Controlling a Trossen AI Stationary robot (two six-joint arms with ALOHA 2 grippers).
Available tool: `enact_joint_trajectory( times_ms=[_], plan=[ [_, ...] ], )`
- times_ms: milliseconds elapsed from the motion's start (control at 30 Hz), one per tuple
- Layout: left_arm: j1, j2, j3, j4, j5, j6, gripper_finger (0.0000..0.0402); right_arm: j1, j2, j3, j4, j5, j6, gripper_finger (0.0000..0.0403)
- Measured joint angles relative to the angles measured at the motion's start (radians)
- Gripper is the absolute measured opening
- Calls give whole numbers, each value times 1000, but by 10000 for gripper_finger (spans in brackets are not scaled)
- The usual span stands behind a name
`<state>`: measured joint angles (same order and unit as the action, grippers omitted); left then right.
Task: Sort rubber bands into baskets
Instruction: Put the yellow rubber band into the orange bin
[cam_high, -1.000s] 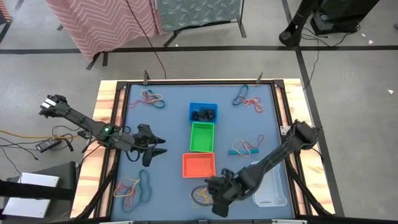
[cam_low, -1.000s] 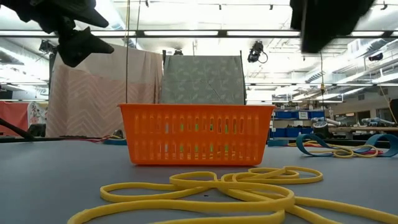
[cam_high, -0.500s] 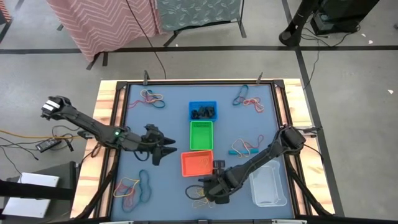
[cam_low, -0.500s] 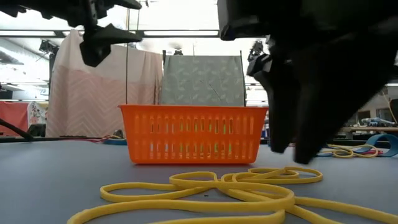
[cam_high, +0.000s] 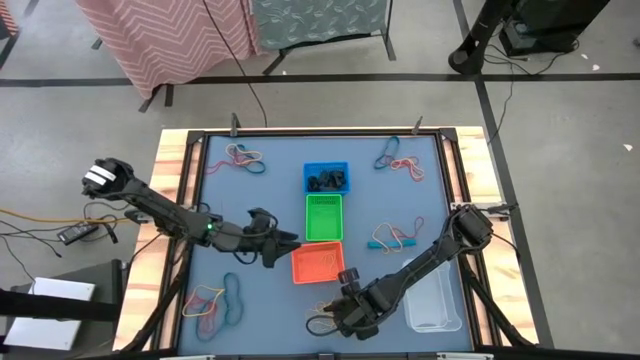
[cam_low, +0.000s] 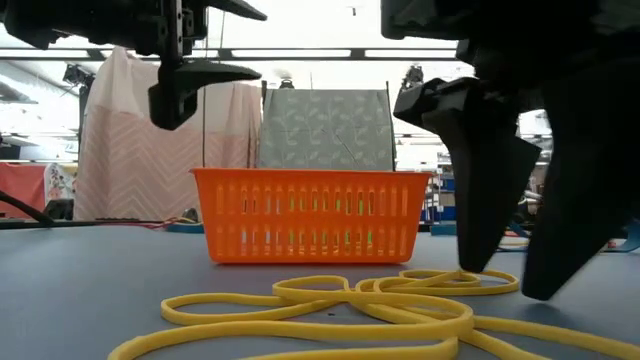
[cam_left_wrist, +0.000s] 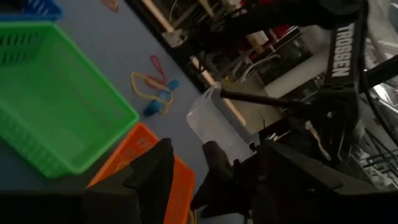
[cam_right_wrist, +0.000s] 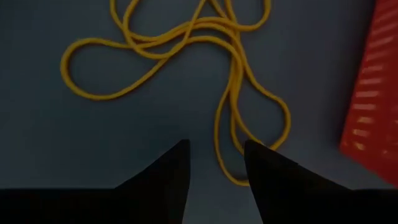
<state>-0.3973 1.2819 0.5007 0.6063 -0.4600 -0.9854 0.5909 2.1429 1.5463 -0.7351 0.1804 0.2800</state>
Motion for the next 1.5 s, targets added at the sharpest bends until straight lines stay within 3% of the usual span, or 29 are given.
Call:
enact_joint_trajectory(
  times_ms=[267,400,567,833,1000,1133,1367,1500],
  plan=[
    [45,-86,0,27,1,170,241,-38,-6,-30,23,-86,50,141],
    [70,-154,0,30,19,236,241,-60,-12,-81,77,-198,94,93],
    [82,-236,0,26,26,316,241,-66,-12,-98,85,-246,121,13],
    [91,-329,0,27,9,422,241,-65,-21,-30,39,-275,137,6],
    [96,-344,0,5,-26,483,241,-74,-134,10,29,-277,140,4],
    [108,-344,0,-38,-35,481,241,-89,-208,7,0,-191,141,3],
    [128,-344,0,-100,-35,453,241,-132,-267,7,-3,-133,109,2],
    [136,-343,0,-122,-35,451,241,-175,-330,8,60,-173,76,2]
  ],
)
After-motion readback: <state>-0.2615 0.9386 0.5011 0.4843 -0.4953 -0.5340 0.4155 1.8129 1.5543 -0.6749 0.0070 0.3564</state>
